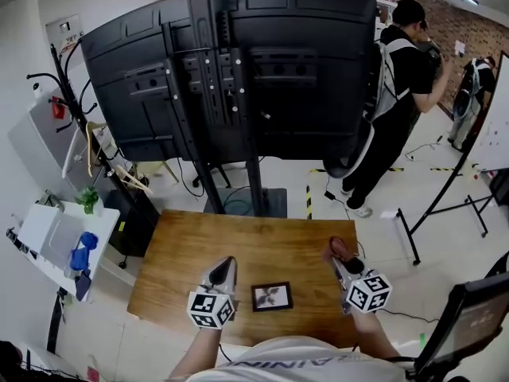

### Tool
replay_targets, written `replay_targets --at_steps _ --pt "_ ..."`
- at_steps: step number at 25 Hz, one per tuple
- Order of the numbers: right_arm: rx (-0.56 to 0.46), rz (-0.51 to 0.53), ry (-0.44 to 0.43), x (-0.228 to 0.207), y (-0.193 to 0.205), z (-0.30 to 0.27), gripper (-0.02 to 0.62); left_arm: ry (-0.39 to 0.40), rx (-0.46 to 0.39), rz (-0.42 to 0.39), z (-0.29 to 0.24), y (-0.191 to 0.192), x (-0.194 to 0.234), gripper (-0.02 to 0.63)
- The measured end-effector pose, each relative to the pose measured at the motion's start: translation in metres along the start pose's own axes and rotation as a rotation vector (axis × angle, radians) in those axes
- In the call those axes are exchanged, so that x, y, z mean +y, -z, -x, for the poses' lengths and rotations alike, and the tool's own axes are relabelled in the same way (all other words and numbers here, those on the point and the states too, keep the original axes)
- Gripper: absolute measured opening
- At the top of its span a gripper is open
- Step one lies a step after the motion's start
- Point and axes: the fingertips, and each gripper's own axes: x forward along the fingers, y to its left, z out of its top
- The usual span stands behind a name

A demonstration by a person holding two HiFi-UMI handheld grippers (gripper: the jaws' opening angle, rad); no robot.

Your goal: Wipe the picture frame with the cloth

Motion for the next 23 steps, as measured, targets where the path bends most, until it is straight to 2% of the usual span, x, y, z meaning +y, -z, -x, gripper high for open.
replay_targets --at_steps 5,12,23 --pt "0.002 0.019 -0.038 0.016 -0.002 -0.001 0.123 0.006 0.006 0.012 0.005 0.009 -0.012 0.005" --pt "0.043 0.025 -0.053 0.022 0.013 0.004 0.121 0.099 0.015 0.009 0.003 0.015 -0.051 0.005" --pt "0.031 0.043 -0.047 0.028 0.008 0.0 0.121 0.063 0.002 -0.013 0.002 0.009 -0.031 0.005"
